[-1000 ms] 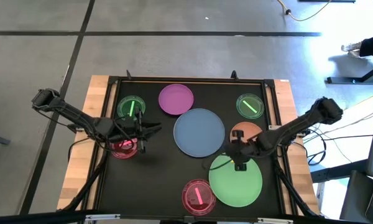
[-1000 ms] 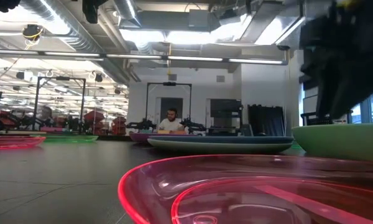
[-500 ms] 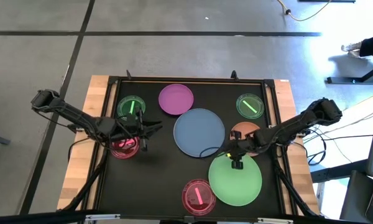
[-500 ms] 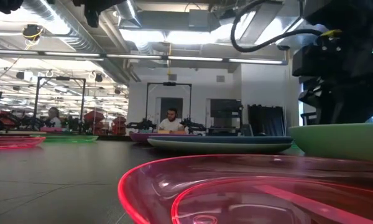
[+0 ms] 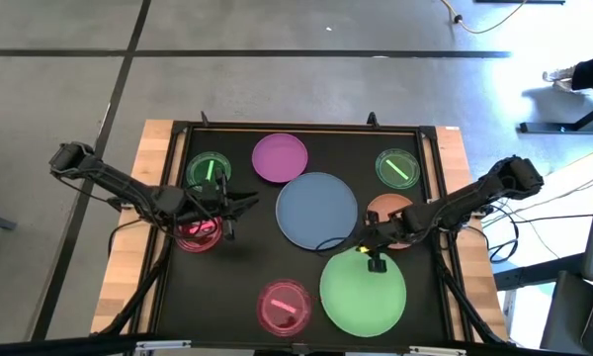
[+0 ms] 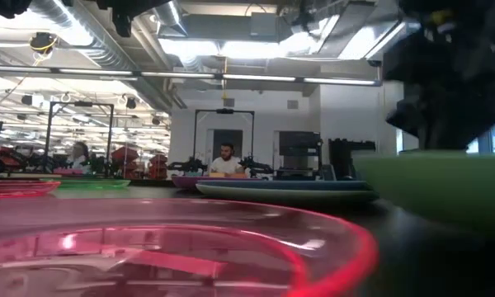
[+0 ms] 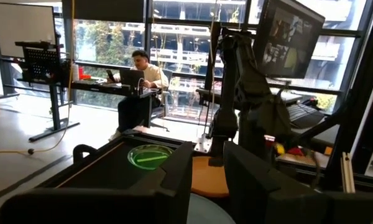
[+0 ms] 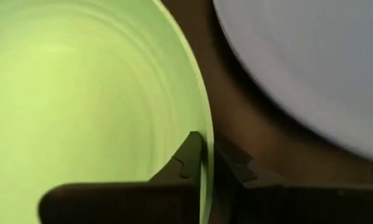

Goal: Stack plastic plates
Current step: Stack the big green plate on the big blue plate

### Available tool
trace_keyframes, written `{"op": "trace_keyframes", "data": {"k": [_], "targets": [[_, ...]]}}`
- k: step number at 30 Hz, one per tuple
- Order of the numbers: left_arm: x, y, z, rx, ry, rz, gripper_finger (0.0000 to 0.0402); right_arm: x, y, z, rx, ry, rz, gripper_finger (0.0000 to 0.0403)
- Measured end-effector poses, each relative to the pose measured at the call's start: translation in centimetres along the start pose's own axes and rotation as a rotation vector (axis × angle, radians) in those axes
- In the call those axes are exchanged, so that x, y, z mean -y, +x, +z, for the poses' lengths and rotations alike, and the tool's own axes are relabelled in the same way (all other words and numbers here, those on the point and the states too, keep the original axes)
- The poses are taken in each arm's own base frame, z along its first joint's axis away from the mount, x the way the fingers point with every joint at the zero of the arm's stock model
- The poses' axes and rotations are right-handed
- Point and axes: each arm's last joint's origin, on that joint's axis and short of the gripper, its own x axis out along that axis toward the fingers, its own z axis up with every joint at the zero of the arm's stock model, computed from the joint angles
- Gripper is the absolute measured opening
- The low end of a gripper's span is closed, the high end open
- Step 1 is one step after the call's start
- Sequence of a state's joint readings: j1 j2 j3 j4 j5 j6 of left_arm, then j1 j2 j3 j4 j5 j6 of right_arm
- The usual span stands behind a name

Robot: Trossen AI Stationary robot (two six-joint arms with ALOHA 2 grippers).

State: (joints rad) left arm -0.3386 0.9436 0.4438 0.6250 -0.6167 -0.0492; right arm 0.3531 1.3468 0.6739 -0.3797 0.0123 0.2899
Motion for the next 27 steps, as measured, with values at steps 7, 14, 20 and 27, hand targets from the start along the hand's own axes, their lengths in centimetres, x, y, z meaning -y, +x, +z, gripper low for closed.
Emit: {"op": "trace_keyframes", "data": {"k": [7,14,20,27], "targets": [[0.0,0.0,0.0,-0.004,0.002,0.0,0.0085,-0.6,-3.4,2.5,0.086,-0.085,-0.001,0.0006],[0.0,0.0,0.0,-0.004,0.001,0.0,0.0085,1.3,-6.6,5.1,0.24,-0.093,-0.098,0.0006],[0.0,0.0,0.0,-0.003,-0.001,-0.001,0.0085,4.9,-7.6,6.4,0.297,-0.04,-0.167,0.0002],[0.0,0.0,0.0,-0.003,-0.001,0.0,0.0085,9.6,-8.3,6.9,0.366,0.053,-0.205,0.0005]]}}
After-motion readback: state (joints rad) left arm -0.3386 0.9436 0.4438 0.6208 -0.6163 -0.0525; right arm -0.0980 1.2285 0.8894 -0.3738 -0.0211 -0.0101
